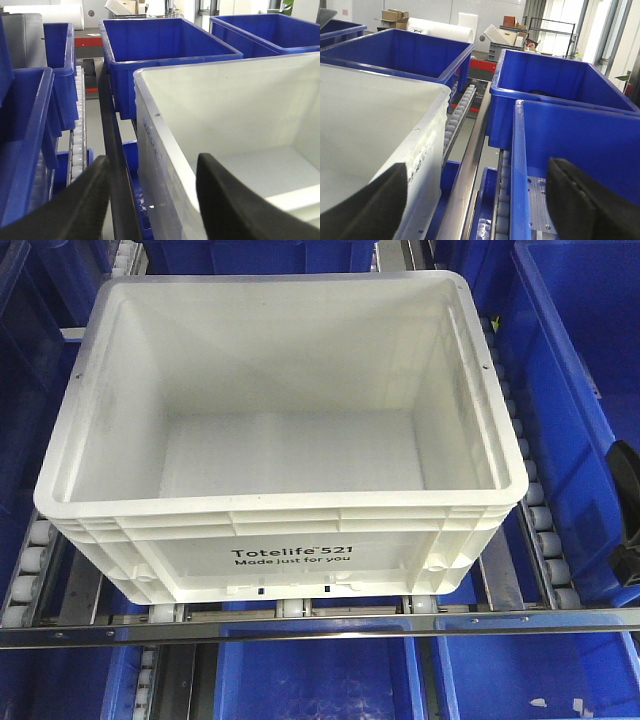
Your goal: Move bin from left to right shelf
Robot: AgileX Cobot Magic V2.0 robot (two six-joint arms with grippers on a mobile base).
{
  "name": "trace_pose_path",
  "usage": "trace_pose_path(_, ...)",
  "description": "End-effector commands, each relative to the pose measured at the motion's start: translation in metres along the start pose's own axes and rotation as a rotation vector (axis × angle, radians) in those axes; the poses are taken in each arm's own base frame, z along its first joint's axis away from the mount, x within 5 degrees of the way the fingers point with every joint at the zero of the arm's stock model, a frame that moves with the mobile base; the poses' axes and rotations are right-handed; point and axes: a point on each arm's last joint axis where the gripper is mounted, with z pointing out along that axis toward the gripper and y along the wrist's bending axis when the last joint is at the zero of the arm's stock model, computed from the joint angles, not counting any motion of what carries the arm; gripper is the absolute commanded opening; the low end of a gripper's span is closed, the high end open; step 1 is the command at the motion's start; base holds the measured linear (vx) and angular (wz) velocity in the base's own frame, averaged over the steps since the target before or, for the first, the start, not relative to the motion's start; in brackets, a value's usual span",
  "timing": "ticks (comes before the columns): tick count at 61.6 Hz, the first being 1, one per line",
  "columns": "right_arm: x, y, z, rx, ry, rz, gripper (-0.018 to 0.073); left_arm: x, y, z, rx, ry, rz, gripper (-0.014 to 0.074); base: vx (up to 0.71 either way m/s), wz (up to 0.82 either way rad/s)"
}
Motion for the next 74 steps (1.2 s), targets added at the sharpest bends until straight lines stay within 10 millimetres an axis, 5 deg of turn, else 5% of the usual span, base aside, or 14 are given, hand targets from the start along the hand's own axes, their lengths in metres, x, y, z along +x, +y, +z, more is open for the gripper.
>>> trace_pose_path(1,-0.014,-0.005,0.001,0.045,-0.079,-0.011,0.0423,-0.015,0.0,0.001,0.0,-0.093,-0.01,0.0262,0.0,0.0)
trace_pose_path(8,-0.014,-0.005,0.001,0.045,-0.079,-0.011,0.0139,-0.015,0.0,0.001,0.0,-0.093,-0.01,0.0015,0.0,0.0)
trace_pose_path(11,-0.014,-0.005,0.001,0.044,-0.077,-0.011,-0.0013,-0.015,0.0,0.001,0.0,-0.093,-0.008,-0.0011,0.0,0.0)
trace_pose_path(63,-0.013,-0.004,0.002,0.034,-0.062,-0.006,-0.0008,-0.013,0.0,0.001,-0.002,-0.076,0.018,-0.0008,0.0,0.0)
trace_pose_path(74,-0.013,-0.004,0.002,0.034,-0.062,-0.006,-0.0008,0.02,0.0,-0.008,0.0,-0.032,0.031,-0.0008,0.0,0.0)
